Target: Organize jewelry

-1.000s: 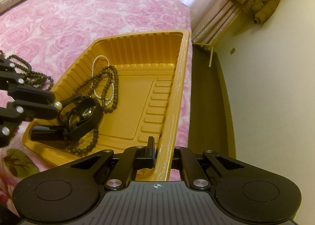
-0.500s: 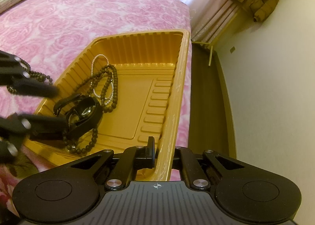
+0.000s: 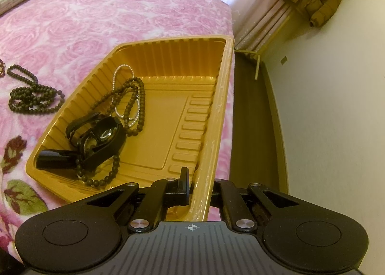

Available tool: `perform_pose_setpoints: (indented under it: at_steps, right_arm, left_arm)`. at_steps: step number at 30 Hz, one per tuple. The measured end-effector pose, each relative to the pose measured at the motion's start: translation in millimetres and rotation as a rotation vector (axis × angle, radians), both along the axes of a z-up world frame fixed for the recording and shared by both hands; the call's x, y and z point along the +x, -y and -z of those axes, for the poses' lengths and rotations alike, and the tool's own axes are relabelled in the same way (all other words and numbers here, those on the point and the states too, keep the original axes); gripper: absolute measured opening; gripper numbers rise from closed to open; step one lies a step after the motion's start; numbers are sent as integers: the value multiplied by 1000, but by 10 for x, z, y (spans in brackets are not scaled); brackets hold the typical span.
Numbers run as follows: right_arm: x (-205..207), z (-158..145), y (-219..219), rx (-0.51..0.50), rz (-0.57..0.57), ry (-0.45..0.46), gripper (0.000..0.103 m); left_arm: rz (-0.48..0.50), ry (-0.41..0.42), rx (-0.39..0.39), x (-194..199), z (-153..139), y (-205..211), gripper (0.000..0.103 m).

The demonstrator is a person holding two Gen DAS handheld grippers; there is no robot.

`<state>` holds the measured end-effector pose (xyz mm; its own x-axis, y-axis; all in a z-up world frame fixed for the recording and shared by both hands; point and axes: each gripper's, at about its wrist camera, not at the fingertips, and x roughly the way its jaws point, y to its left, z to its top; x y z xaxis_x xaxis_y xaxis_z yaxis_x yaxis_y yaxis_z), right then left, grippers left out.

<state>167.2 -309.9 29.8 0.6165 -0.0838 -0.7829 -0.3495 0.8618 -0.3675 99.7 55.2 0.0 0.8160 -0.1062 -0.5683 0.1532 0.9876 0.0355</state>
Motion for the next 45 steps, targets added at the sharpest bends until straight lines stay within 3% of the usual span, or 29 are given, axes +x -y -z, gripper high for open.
perform_pose_setpoints:
  at_steps: [5,9,15,19,23,33,36,45]
  right_arm:
    - [-4,5,5,0,3,-4,6]
    - [-10,0,1,0,6,-8,6]
    - [-9,-1,4,1,6,-8,6]
    - [-11,-1,3,2,6,-8,6]
    - [-10,0,3,2,7,-10,6]
    - [18,54,23,-2,13,-18,6]
    - [19,57,23,-4,14,-18,6]
    - [21,50,22,-2,13,-17,6]
  left_arm:
    - [-113,-25,20,-61,123,-439,37]
    - [-138,-30,16,-33,210,-563,37]
    - [-100,-40,19,84,320,-444,36]
    - [-62,-84,21,218,468,-332,16]
    - [-57,-116,3,338,603,-292,15]
    - [-58,-102,15,546,649,-276,15]
    - [-49,-102,36,537,645,-255,9]
    - [-62,-96,32,352,539,-253,9]
